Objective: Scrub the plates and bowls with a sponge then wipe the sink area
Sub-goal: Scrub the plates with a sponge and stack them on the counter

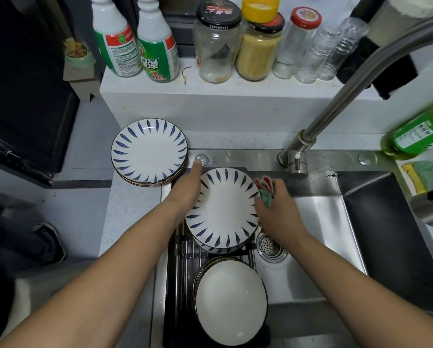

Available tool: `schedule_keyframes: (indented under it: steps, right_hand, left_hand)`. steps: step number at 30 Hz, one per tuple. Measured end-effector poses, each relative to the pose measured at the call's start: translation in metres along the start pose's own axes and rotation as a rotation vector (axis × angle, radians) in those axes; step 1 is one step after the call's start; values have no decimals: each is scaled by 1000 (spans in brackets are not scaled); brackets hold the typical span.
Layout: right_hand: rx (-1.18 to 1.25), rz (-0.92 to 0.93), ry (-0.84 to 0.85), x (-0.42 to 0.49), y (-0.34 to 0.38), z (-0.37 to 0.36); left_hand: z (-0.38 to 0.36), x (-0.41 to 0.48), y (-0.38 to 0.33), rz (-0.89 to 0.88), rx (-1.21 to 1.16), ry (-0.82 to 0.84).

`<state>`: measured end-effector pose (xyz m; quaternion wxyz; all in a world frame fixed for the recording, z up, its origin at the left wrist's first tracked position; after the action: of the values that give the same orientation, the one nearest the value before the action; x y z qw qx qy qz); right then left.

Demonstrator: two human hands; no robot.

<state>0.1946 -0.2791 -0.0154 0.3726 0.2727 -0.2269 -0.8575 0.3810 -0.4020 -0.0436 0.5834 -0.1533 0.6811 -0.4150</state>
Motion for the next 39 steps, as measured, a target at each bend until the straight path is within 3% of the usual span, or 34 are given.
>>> schedule_keyframes:
  steps: [7,13,16,21,30,36,39]
  right_hand:
    - [276,-74,-68,-15,-5,40]
    - [387,-113,-95,-37,-23,72]
    - [369,-125,-113,-51,-33,94]
    - [452,-128,-84,-79,-48,134]
    - [454,133,-31,-130,-89,198]
    - [574,282,44,-143,-104,257]
    - [592,371,165,-144,-100,264]
  left_hand:
    - [7,-24,-46,-117,-42,4]
    - [-23,-63,-35,-44,-204,248]
    - [-42,-87,-29,-68,-211,289]
    - [-74,-130,-46,-345,-83,219]
    - [-138,-221,-83,-775,307,67]
    - [-185,-273,-96,-935,582,-153]
    - [-197,-284,-88,-922,547,-209]
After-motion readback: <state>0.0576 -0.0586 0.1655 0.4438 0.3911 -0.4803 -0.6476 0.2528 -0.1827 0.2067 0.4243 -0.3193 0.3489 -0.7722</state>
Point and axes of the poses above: each hand's wrist, its own x-axis towards the middle knuckle, its own z-axis out of the back of the hand, y = z × x, the point moved 8 cm from there along x, towards the middle knuckle, and after that the axes turned 11 degrees about -x, right-handed, at the moved point
